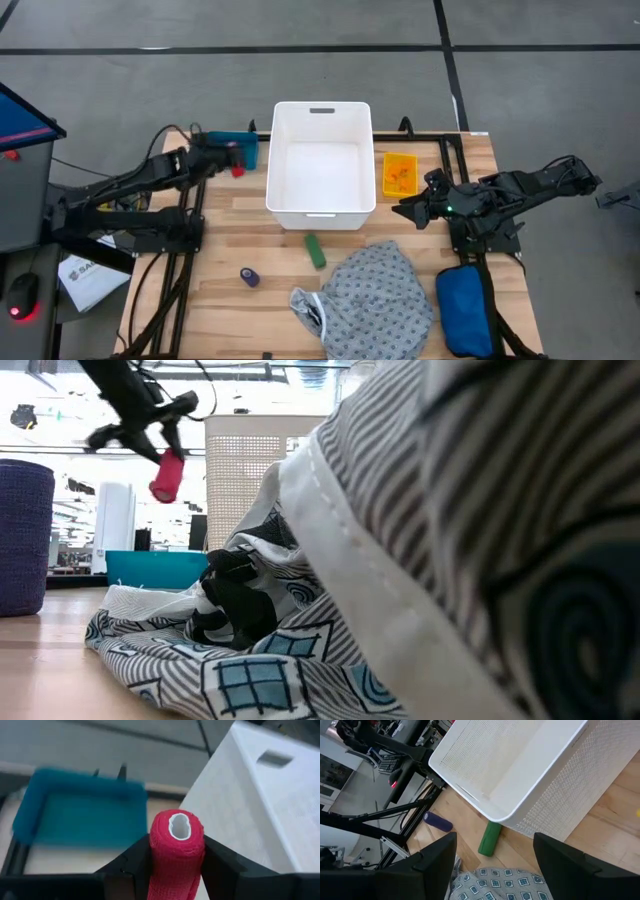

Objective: Pick & place medical supplies in basket/bin
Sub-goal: Put the red bandage into the blue bin

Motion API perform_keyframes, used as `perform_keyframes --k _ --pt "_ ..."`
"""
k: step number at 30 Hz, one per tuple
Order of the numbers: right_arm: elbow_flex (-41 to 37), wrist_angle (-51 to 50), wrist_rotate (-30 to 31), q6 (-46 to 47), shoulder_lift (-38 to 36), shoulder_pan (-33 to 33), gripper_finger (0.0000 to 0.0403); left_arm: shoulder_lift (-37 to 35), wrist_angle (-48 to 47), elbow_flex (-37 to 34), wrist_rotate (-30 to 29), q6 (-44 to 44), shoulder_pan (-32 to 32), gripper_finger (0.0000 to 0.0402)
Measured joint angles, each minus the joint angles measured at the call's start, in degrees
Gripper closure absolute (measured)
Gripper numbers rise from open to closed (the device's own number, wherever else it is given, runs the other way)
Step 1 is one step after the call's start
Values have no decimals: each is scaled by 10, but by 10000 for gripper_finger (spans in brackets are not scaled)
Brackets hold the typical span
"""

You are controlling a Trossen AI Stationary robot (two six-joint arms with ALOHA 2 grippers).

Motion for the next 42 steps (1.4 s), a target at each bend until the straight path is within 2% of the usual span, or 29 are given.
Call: perform_keyframes --k 3,8,13,18,20,23,26,35,39,42 --pt "0 0 0 0 0 0 143 32 71 0 -1 84 56 266" --pt "0 -3 1 0 0 0 143 81 103 0 -4 105 171 266" --pt "0 -3 13 0 0 0 143 129 140 0 -20 111 228 266" --pt "0 -3 17 0 0 0 143 136 268 -44 -111 104 223 266" --pt "0 -3 20 0 0 0 143 137 342 -69 -130 132 219 266" --pt "0 -2 28 0 0 0 143 140 434 -103 -134 185 220 266" --pt "0 -2 28 0 0 0 143 143 476 -136 -132 217 220 266" --pt "0 -3 41 3 0 -1 143 170 611 -224 -119 222 206 266" --pt "0 -3 43 3 0 -2 143 206 723 -248 -116 262 204 266" --pt "0 -4 43 3 0 -1 143 242 773 -248 -96 296 205 266"
